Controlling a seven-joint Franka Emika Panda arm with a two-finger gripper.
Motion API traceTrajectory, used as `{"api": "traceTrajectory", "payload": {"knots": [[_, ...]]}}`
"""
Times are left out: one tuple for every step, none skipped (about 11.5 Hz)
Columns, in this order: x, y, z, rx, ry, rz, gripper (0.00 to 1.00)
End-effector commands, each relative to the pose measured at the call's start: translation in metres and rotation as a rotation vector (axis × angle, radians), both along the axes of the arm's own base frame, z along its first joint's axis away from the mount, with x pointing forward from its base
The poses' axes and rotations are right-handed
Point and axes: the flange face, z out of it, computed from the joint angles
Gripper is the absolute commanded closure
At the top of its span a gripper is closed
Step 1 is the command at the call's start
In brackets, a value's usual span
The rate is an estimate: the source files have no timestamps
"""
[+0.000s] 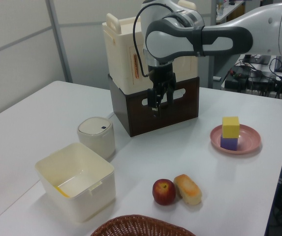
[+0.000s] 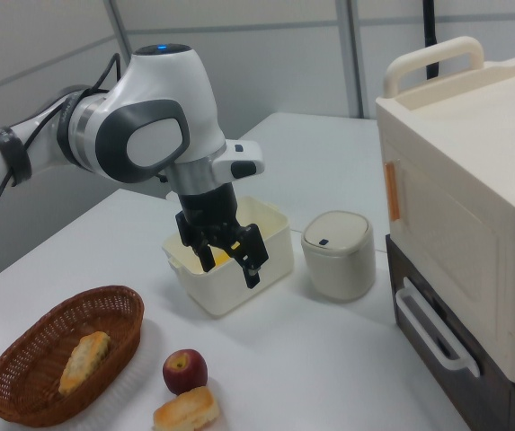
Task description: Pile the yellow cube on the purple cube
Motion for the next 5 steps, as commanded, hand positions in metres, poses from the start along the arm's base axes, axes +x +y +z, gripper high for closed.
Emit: {"api": "traceTrajectory", "payload": {"knots": [[-0.0049,-0.0091,0.0117,0.017,-0.011,-0.033,0.0],[-0.0063,-0.013,0.0135,0.005,-0.011,-0.026,0.0],[-0.007,-0.0147,0.0144,0.005,-0.01,-0.008,0.0],[-0.0072,-0.0145,0.0154,0.008,-0.014,-0.008,0.0],[-0.0086,-0.0168,0.0182,0.003,-0.017,-0.005,0.0]]}}
